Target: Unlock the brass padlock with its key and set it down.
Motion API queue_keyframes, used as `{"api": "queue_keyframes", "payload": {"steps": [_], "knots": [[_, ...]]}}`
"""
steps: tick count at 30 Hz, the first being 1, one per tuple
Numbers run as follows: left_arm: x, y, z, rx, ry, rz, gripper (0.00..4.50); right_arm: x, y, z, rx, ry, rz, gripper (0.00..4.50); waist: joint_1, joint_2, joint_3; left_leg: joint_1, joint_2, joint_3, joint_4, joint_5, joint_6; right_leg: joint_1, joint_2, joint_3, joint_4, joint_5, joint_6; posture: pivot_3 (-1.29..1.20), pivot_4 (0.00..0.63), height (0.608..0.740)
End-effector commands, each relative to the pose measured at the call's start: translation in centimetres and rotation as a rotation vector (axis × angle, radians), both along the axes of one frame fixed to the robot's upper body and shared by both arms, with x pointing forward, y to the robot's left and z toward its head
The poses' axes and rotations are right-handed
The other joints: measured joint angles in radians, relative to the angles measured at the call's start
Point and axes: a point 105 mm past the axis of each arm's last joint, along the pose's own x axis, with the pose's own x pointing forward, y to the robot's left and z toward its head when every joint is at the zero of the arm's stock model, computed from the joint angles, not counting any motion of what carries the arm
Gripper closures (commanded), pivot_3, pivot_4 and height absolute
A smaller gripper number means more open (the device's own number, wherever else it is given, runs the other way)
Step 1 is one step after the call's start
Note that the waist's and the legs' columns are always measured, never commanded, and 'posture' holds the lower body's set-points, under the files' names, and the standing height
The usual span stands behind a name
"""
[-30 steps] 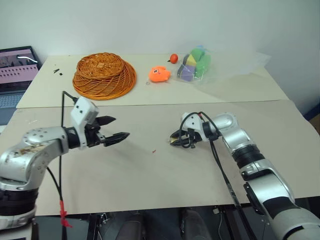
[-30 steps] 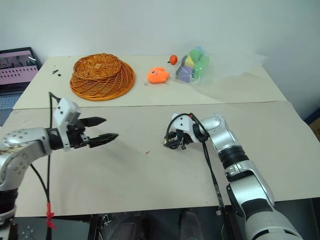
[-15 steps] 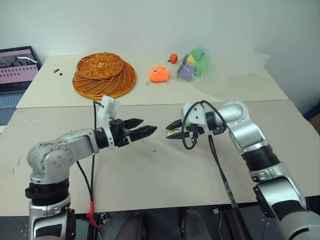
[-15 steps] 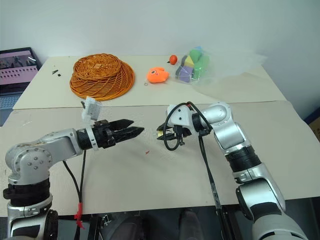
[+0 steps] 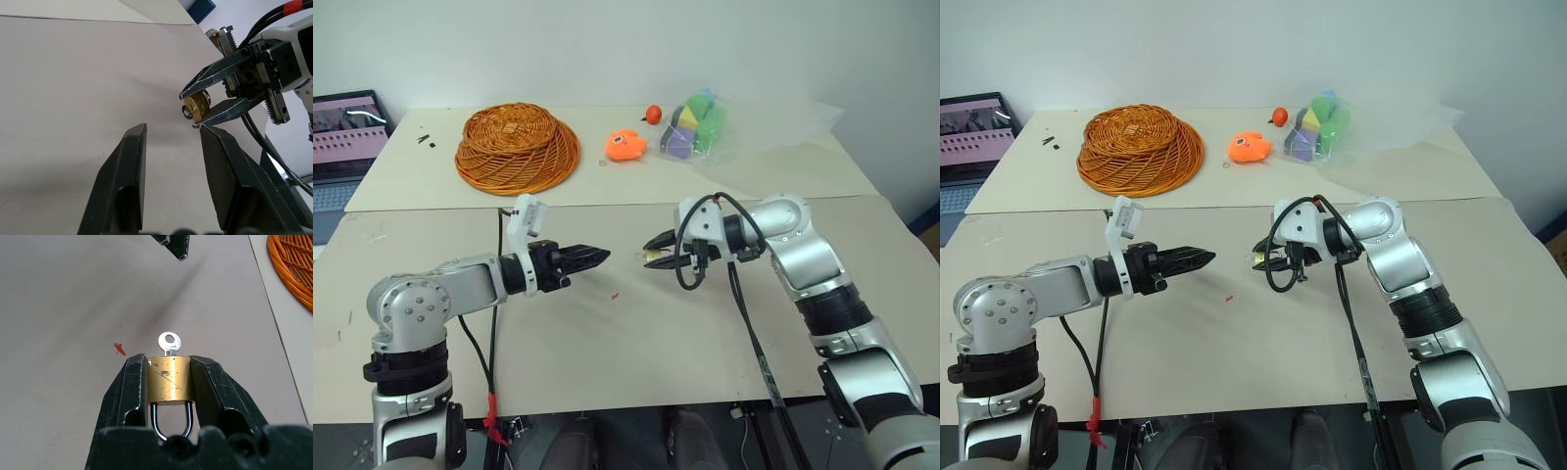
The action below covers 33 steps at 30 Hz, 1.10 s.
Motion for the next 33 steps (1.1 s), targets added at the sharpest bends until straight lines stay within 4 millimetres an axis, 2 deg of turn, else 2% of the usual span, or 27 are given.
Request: {"api": "queue_keyframes", "payload": {"steps": [1, 9, 12, 15, 21, 33], "knots": [[-0.1, -0.3, 1.3, -0.046, -0.027, -0.018, 2.48, -0.1, -0.3, 2.0, 0.052, -0.058, 0.005, 3.59, 0.0, 0.0, 0.0, 0.0, 0.0, 0.0, 0.0, 0.0, 0.0, 0.0, 0.0, 0.0, 0.0, 0.0, 0.0, 0.0, 0.15, 0.739], [0.0, -1.7, 1.4, -0.12, 0.0, -0.029, 2.48, -0.7, 0.2, 3.1, 0.078, -0.069, 0.025, 3.59, 0.003, 0.0, 0.0, 0.0, 0.0, 0.0, 0.0, 0.0, 0.0, 0.0, 0.0, 0.0, 0.0, 0.0, 0.0, 0.0, 0.15, 0.739], [0.2, -1.9, 1.5, -0.155, 0.02, -0.018, 3.26, -0.8, 0.1, 3.3, 0.079, -0.073, 0.022, 3.59, 0.003, 0.0, 0.0, 0.0, 0.0, 0.0, 0.0, 0.0, 0.0, 0.0, 0.0, 0.0, 0.0, 0.0, 0.0, 0.0, 0.15, 0.739], [0.2, -1.8, 1.6, -0.192, 0.047, -0.013, 4.33, -0.9, 0.1, 3.5, 0.079, -0.086, 0.017, 3.59, 0.003, 0.0, 0.0, 0.0, 0.0, 0.0, 0.0, 0.0, 0.0, 0.0, 0.0, 0.0, 0.0, 0.0, 0.0, 0.0, 0.15, 0.739], [0.2, -2.3, 2.3, -0.352, 0.158, -0.017, 4.33, -0.9, 0.3, 4.2, 0.095, -0.127, 0.015, 3.59, 0.007, 0.0, 0.0, 0.0, 0.0, 0.0, 0.0, 0.0, 0.0, 0.0, -0.001, 0.0, 0.0, 0.0, 0.0, 0.0, 0.15, 0.739], [0.2, -2.8, 2.2, -0.363, 0.232, 0.011, 4.33, -1.3, 0.7, 5.7, 0.118, -0.162, 0.025, 3.59, 0.022, 0.0, 0.0, 0.0, -0.001, 0.0, 0.0, 0.0, 0.0, 0.0, -0.001, 0.0, -0.001, 0.0, 0.0, 0.0, 0.15, 0.739]]}}
